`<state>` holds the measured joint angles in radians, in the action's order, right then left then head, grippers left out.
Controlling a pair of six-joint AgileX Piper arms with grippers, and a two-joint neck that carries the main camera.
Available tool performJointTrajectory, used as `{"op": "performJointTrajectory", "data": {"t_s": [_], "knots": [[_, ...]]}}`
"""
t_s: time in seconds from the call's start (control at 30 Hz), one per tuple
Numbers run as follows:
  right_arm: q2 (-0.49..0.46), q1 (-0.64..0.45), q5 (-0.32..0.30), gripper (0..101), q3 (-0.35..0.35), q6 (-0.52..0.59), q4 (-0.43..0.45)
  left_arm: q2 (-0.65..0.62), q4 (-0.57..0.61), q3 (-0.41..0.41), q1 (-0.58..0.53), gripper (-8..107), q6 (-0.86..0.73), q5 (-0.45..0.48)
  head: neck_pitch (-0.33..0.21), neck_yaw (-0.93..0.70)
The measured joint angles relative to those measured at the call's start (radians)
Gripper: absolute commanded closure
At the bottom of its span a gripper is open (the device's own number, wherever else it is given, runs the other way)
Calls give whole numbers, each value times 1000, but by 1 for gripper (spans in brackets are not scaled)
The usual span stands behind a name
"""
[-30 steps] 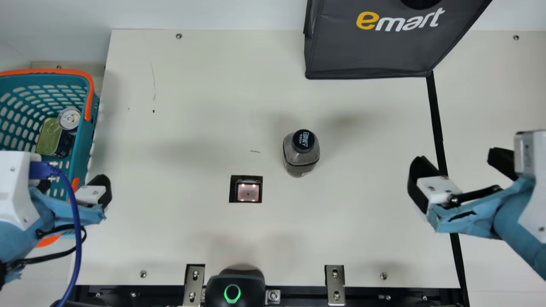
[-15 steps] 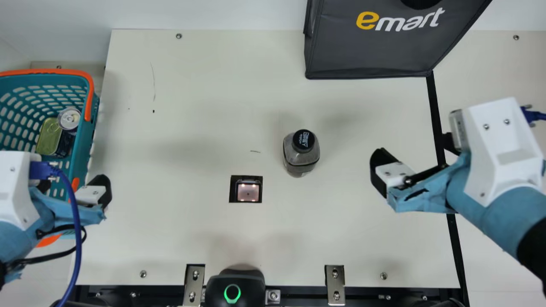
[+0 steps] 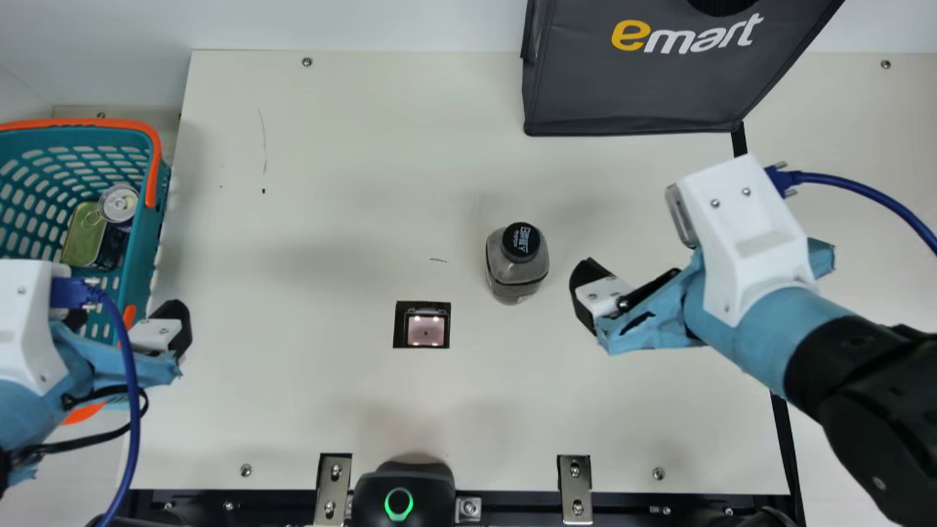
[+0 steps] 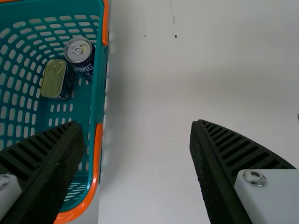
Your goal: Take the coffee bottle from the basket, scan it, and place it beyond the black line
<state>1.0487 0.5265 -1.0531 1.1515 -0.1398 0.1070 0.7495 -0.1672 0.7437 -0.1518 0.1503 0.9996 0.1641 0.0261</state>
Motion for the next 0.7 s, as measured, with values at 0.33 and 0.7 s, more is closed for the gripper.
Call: {"op": "performJointTrajectory", "data": {"t_s": [0.33, 0.7], "knots": [[58, 25, 44, 10, -13, 20, -21, 0, 0, 0, 0, 9, 0, 0, 0, 0], [120, 46, 86, 10, -15, 72, -72, 0, 0, 0, 0, 9, 0, 0, 0, 2]]}}
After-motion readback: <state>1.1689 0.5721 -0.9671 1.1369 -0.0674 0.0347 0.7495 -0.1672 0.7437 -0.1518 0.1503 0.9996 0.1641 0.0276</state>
